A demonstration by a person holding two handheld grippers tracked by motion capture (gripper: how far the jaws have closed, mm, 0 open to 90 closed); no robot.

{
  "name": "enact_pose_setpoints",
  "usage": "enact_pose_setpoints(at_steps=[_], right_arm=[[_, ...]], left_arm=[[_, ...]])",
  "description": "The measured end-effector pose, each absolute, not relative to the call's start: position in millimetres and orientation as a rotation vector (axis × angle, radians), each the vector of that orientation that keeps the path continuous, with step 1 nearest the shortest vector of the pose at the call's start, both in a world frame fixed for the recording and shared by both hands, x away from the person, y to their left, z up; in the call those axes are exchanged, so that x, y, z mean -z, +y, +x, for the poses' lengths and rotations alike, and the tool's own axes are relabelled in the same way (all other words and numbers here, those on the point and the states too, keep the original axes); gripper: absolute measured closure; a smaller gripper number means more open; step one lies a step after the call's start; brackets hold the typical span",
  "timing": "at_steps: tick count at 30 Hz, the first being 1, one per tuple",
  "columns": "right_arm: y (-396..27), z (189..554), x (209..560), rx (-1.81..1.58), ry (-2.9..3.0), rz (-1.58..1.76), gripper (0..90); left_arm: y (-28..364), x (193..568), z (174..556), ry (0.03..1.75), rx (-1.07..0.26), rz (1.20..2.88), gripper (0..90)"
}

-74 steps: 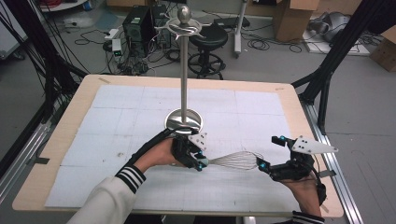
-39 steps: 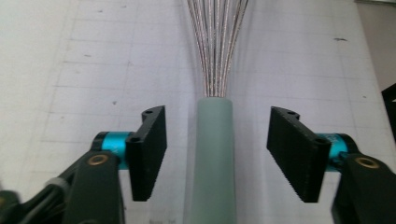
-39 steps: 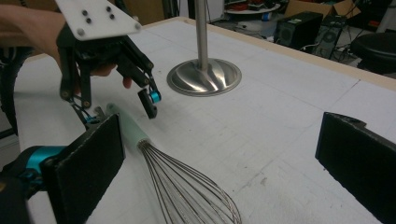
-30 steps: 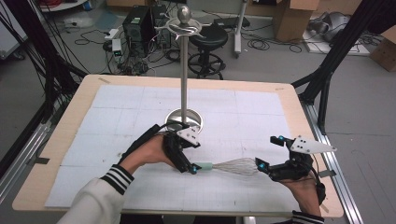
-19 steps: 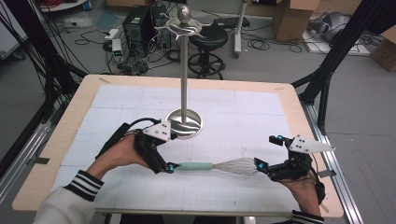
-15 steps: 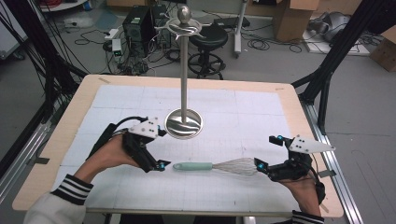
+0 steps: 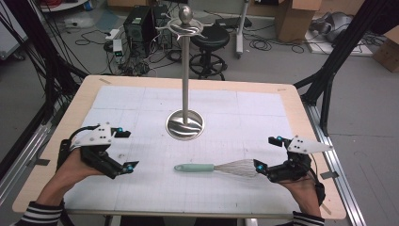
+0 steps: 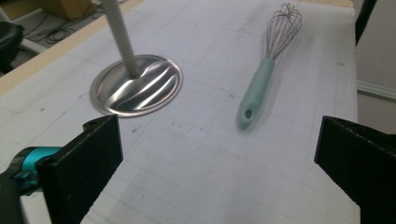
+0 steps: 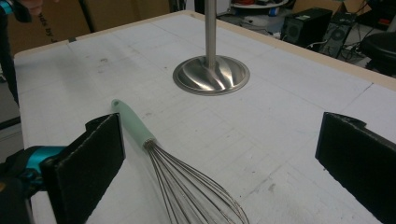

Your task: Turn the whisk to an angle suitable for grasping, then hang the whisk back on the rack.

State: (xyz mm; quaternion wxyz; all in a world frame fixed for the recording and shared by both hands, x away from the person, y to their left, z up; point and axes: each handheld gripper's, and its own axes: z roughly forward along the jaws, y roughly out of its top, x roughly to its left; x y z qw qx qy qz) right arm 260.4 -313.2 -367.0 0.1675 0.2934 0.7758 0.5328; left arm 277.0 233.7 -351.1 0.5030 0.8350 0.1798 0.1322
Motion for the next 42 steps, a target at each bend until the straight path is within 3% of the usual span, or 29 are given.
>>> enact_pose_setpoints(at_steps=[12,42], right_arm=[[-311.2,260.8,369.9,-1.513,2.214,0.832,0.5],[-259.1,281.8,351.9,-1.35,2.475,0.598,0.5]], left_arm=[[276.4,364.3,260.6,0.52,-0.364,1.89,1.7],[286.7,369.9,262.4,0.532,-0.373,1.85,1.7]])
